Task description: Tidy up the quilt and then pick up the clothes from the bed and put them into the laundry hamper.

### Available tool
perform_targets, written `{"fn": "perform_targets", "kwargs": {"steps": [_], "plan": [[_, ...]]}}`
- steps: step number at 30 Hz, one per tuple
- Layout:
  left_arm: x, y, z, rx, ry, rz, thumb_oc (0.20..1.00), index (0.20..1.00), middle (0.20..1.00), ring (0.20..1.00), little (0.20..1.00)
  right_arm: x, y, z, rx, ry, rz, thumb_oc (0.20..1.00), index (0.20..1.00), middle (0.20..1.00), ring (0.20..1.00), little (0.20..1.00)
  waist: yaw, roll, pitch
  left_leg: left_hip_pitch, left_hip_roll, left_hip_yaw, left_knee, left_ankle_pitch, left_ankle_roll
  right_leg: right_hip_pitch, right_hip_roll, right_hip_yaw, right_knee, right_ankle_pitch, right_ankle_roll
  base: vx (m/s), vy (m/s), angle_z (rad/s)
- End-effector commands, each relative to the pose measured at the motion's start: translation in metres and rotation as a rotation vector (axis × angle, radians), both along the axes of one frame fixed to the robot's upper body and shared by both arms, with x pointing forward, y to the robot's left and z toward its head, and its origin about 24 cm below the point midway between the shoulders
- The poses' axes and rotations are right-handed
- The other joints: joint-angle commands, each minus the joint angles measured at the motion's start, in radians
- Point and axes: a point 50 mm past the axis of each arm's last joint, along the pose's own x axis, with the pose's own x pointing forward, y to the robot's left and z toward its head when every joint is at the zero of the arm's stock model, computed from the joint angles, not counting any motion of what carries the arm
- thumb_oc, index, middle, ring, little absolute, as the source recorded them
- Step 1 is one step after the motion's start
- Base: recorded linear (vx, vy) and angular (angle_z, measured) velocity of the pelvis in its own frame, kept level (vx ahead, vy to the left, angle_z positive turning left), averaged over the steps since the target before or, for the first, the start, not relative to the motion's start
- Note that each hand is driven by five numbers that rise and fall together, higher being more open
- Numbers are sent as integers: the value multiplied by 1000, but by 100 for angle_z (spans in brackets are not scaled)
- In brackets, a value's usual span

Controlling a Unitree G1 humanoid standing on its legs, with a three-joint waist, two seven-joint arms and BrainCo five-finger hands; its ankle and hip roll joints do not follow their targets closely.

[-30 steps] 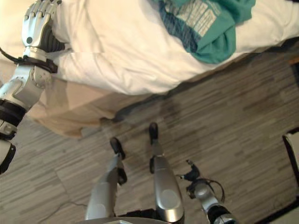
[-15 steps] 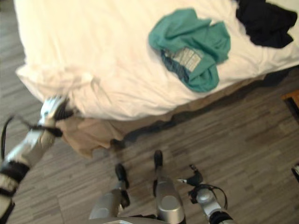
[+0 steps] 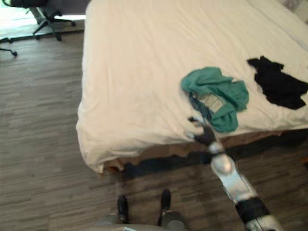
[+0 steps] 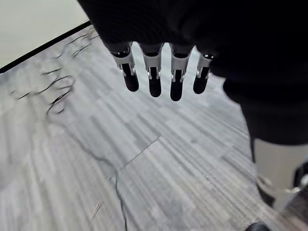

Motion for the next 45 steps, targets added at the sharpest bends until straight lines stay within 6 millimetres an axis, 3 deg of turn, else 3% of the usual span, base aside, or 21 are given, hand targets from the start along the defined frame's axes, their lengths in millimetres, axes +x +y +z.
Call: {"fn": "perform_targets", "kwargs": {"steps": [1,2,3,7,10,11,14,17,18,21,22,24,26,27,29,30,33,36,41,44,45], "plan": [[61,10,8,49,-141,-54,1000,1000,1000,1000,1000,23,30,45,99,-177,120,200,200,200,200,200,59,-14,75,5,20,-51,40,-89,-25,22,-82,-22,12,-138,114,-243,-97,36],[83,5,9,48,-187,-107,1000,1000,1000,1000,1000,39,58,85,123,-288,201,200,200,200,200,200,103,-28,132,-64,25,-82,70,-76,-28,-27,-86,-36,33,-135,110,-217,-76,28],[83,5,9,48,-189,-107,1000,1000,1000,1000,1000,39,58,85,123,-290,202,200,200,200,200,200,101,-29,130,-70,24,-83,71,-73,-27,-31,-87,-37,34,-133,110,-246,-81,27],[130,-2,21,66,-299,-234,1000,1000,1000,1000,1000,58,86,144,126,-422,237,200,200,200,200,200,162,-24,245,-201,35,-140,128,-47,-41,-127,-104,-75,96,-140,98,-159,-48,37],[156,-14,28,55,-369,-332,1000,1000,1000,1000,1000,70,89,156,133,-423,197,200,200,200,200,200,184,-2,293,-268,38,-158,147,-34,-50,-182,-116,-99,139,-153,96,-139,6,38],[180,-27,38,32,-464,-397,1000,1000,1000,1000,1000,78,91,152,198,-373,169,200,200,200,200,200,194,18,325,-338,34,-172,160,-19,-55,-248,-124,-116,182,-166,95,-150,47,31],[210,-49,51,-24,-588,-415,1000,1000,1000,1000,1000,81,104,119,332,-218,189,200,200,200,200,200,192,40,362,-418,26,-184,192,-14,-53,-333,-140,-127,249,-181,95,-131,42,24],[217,-55,53,-43,-614,-405,1000,1000,1000,1000,1000,78,117,88,348,-103,222,200,200,200,200,200,187,45,365,-449,22,-191,217,-21,-48,-360,-147,-123,279,-193,91,-26,4,7],[219,-60,52,-55,-614,-407,1000,1000,1000,1000,1000,71,127,61,375,-3,254,200,200,200,200,200,185,47,365,-452,19,-189,226,-27,-47,-360,-148,-119,282,-197,89,0,0,0],[209,-71,37,-60,-518,-435,1000,1000,1000,1000,1000,17,185,-24,350,353,527,200,200,200,200,200,168,40,362,-402,18,-182,214,-41,-42,-314,-142,-110,265,-205,86,57,-16,0],[209,-71,37,-60,-518,-434,1000,1000,1000,1000,1000,16,185,-25,350,354,527,200,200,200,200,200,168,40,362,-401,18,-182,214,-41,-42,-313,-142,-110,264,-205,86,47,-19,-6],[194,-73,24,-53,-417,-470,1000,1000,1000,1000,1000,-29,227,-47,322,517,797,200,200,200,200,200,164,31,339,-332,23,-173,180,-48,-46,-247,-132,-104,224,-202,84,91,-41,-7],[191,-70,22,-48,-405,-446,1000,1000,1000,1000,1000,-39,239,-35,352,498,893,200,200,200,200,200,160,24,314,-291,26,-168,163,-52,-49,-209,-126,-99,193,-198,84,89,-34,0],[191,-70,22,-48,-405,-446,1000,1000,1000,1000,1000,-39,239,-35,352,498,893,200,200,200,200,200,161,24,316,-288,26,-168,162,-52,-49,-206,-125,-99,192,-197,84,77,-17,-1],[201,-68,28,-58,-465,-382,1000,1000,1000,1000,1000,-32,233,13,479,306,921,200,200,200,200,200,141,16,298,-250,27,-156,154,-57,-49,-176,-121,-84,162,-189,84,44,0,-3],[201,-68,28,-58,-465,-382,1000,1000,1000,1000,1000,-32,233,13,479,306,921,200,200,200,200,200,141,17,298,-250,27,-156,154,-57,-49,-176,-121,-84,162,-189,84,-25,18,-6],[226,-73,45,-82,-597,-349,1000,1000,1000,1000,1000,-14,201,75,558,-25,822,200,200,200,200,200,112,22,329,-274,21,-148,183,-62,-48,-212,-120,-65,184,-185,82,-80,13,-20],[239,-79,56,-118,-679,-344,1000,1000,1000,1000,1000,7,164,102,461,-234,630,200,200,200,200,200,82,33,364,-330,20,-130,219,-63,-48,-281,-121,-43,211,-175,83,-135,8,-22],[228,-84,47,-175,-636,-333,1000,1000,1000,1000,1000,42,97,79,393,-203,261,200,200,200,200,200,45,32,364,-370,12,-97,266,-92,-28,-350,-109,22,202,-141,90,-73,125,-32],[218,-85,40,-195,-604,-311,1000,1000,1000,1000,1000,46,73,60,410,-151,158,200,200,200,200,200,45,14,365,-375,-23,-161,333,-137,-27,-351,-89,76,185,-130,90,-18,228,-66],[212,-87,34,-217,-582,-274,1000,1000,1000,1000,1000,46,58,35,409,-68,94,200,200,200,200,200,52,-16,365,-346,-74,-296,375,-197,-28,-336,-64,133,158,-117,92,-37,205,-91]]}}
